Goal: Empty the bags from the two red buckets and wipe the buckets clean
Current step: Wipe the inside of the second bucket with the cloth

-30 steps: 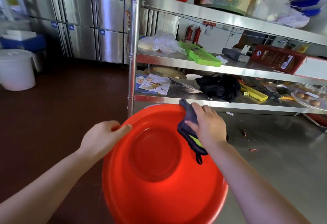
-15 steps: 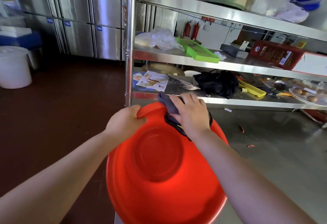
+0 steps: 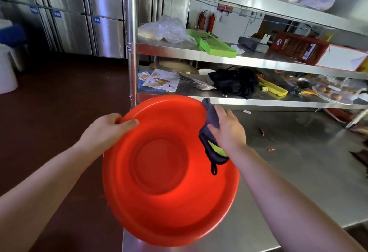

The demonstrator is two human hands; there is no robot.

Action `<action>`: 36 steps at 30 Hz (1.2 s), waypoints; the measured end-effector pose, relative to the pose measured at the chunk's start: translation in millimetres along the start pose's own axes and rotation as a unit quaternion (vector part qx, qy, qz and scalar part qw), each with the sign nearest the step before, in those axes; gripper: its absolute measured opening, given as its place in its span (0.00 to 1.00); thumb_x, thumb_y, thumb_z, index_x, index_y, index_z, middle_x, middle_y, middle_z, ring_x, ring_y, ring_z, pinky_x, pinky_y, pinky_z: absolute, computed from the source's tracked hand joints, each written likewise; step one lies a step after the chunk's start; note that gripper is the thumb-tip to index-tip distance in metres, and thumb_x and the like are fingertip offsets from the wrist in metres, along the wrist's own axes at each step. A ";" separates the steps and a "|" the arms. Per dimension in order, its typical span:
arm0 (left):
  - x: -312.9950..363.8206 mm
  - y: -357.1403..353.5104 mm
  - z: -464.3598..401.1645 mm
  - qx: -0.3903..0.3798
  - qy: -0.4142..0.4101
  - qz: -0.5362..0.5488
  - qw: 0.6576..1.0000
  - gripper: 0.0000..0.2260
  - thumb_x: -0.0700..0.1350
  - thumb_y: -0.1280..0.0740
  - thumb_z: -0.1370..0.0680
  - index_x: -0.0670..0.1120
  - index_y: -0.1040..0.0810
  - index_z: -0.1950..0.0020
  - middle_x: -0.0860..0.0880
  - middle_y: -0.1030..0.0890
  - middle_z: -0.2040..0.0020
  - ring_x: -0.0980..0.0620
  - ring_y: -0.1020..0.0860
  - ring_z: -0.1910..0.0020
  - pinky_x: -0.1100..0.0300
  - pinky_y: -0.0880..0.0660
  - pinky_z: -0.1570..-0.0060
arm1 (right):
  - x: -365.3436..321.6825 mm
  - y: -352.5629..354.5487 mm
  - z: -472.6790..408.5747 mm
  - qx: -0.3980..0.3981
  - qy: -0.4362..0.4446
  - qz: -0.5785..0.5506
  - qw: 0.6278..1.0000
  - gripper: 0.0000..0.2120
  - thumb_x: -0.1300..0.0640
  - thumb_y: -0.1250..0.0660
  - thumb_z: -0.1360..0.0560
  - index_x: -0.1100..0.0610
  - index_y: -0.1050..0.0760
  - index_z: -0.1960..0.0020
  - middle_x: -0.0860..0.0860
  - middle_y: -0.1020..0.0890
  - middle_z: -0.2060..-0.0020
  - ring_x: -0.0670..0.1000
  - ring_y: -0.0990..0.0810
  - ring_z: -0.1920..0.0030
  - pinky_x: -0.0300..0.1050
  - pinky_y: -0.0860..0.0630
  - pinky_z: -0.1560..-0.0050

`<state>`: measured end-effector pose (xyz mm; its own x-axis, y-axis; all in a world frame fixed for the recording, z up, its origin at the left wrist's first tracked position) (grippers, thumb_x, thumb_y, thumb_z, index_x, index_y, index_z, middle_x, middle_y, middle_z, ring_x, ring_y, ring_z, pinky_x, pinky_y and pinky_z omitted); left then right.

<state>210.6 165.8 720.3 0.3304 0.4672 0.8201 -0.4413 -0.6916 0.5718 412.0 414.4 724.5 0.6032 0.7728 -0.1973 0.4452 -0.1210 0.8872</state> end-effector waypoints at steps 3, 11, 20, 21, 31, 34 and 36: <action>15.2 -2.5 -0.9 -0.047 -0.044 0.001 0.998 0.13 0.60 0.28 0.33 0.52 0.21 0.59 0.52 0.18 0.64 0.54 0.20 0.64 0.58 0.24 0.64 | -17.7 19.0 -12.6 0.006 0.099 0.015 0.995 0.28 0.53 0.29 0.28 0.51 0.34 0.31 0.53 0.24 0.46 0.58 0.25 0.44 0.50 0.27 0.53; 33.1 -28.2 -1.8 -0.021 -0.104 -0.027 0.994 0.05 0.43 0.32 0.26 0.44 0.23 0.52 0.44 0.20 0.60 0.45 0.21 0.62 0.50 0.24 0.60 | -57.9 23.5 -32.0 0.002 0.194 0.069 0.979 0.27 0.51 0.30 0.28 0.49 0.33 0.31 0.51 0.25 0.47 0.55 0.28 0.43 0.54 0.26 0.49; -1.3 -16.7 -7.4 0.027 0.012 0.140 0.990 0.02 0.44 0.32 0.26 0.50 0.22 0.55 0.43 0.18 0.56 0.42 0.18 0.57 0.46 0.20 0.53 | -14.0 -7.9 0.5 0.029 0.016 0.161 0.986 0.35 0.50 0.32 0.26 0.53 0.45 0.25 0.55 0.27 0.43 0.57 0.28 0.44 0.53 0.28 0.51; -1.2 -17.1 -6.5 0.029 0.016 0.147 0.989 0.02 0.44 0.32 0.26 0.49 0.22 0.55 0.43 0.18 0.56 0.42 0.18 0.56 0.44 0.20 0.52 | -12.9 -10.1 6.4 0.031 0.002 0.168 0.985 0.36 0.50 0.32 0.26 0.53 0.46 0.25 0.55 0.28 0.43 0.57 0.28 0.44 0.53 0.28 0.50; -21.3 -6.8 10.1 0.078 0.098 0.229 0.965 0.04 0.45 0.33 0.24 0.49 0.26 0.51 0.48 0.21 0.56 0.48 0.21 0.58 0.55 0.24 0.61 | -11.0 -14.9 68.6 -0.030 -0.152 -0.032 0.987 0.35 0.54 0.37 0.22 0.53 0.52 0.22 0.59 0.33 0.36 0.61 0.33 0.38 0.54 0.31 0.40; -30.3 -5.2 13.7 0.090 0.122 0.243 0.958 0.06 0.45 0.33 0.23 0.48 0.28 0.48 0.49 0.24 0.57 0.50 0.25 0.61 0.55 0.28 0.60 | -9.3 -5.5 86.2 -0.038 -0.181 -0.174 0.967 0.31 0.58 0.37 0.22 0.53 0.47 0.23 0.60 0.31 0.38 0.61 0.32 0.36 0.52 0.34 0.36; -34.6 -8.2 16.8 0.093 0.140 0.245 0.955 0.07 0.45 0.33 0.24 0.47 0.28 0.48 0.49 0.25 0.58 0.50 0.26 0.62 0.54 0.29 0.58 | -11.9 7.7 98.1 -0.002 -0.155 -0.161 0.975 0.30 0.59 0.37 0.22 0.52 0.44 0.24 0.59 0.29 0.40 0.60 0.32 0.38 0.50 0.34 0.38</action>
<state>216.8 146.0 686.9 -0.1257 0.1731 0.9769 -0.3211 -0.9387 0.1250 473.2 343.1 692.8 0.6045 0.5444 -0.5815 0.6418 0.0995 0.7604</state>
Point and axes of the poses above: each hand's wrist, its own z-axis away from the middle knuckle, its own y-axis out of the back of the hand, x = y × z, the point moved 2 cm from there along -z, towards the middle knuckle
